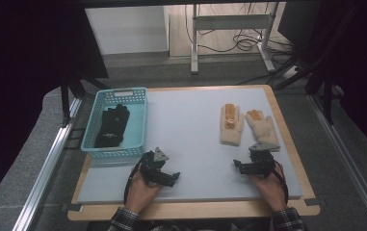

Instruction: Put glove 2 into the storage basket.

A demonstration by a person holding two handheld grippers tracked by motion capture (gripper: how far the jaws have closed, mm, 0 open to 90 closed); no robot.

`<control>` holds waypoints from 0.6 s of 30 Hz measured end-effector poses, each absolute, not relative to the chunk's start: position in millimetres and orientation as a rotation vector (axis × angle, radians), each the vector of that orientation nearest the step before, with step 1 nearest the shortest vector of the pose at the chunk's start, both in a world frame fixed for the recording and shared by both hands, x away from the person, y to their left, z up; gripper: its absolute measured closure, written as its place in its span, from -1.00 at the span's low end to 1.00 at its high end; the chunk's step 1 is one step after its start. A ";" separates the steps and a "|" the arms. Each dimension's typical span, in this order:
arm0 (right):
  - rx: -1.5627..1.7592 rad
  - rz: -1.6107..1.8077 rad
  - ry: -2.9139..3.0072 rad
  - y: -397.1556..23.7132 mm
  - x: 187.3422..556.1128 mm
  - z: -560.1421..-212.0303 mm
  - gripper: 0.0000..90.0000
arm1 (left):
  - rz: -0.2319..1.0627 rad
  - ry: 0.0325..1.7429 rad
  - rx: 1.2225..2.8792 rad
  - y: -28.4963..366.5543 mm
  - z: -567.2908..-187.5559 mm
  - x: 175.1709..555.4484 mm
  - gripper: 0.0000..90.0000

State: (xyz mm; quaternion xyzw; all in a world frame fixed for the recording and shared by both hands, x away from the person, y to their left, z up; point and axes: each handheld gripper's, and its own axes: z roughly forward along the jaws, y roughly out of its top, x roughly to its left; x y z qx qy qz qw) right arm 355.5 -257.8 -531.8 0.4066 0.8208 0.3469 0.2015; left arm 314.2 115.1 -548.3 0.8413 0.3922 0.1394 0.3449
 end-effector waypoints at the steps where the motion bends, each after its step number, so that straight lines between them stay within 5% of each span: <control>1: 1.135 0.969 2.293 -257.8 355.6 -531.7 -0.62 | 0.362 1.018 2.185 115.2 -548.3 314.2 -1.00; 14: 1.244 0.999 2.248 -282.4 361.6 -509.7 -0.20 | 0.362 1.017 2.186 115.5 -548.3 314.1 -1.00; 16: 1.261 1.002 2.227 -292.6 365.2 -500.9 -0.06 | 0.361 1.018 2.185 115.5 -548.3 314.2 -1.00; 18: 1.281 0.982 2.200 -309.9 372.5 -489.0 0.34 | 0.361 1.019 2.183 115.4 -548.4 314.2 -1.00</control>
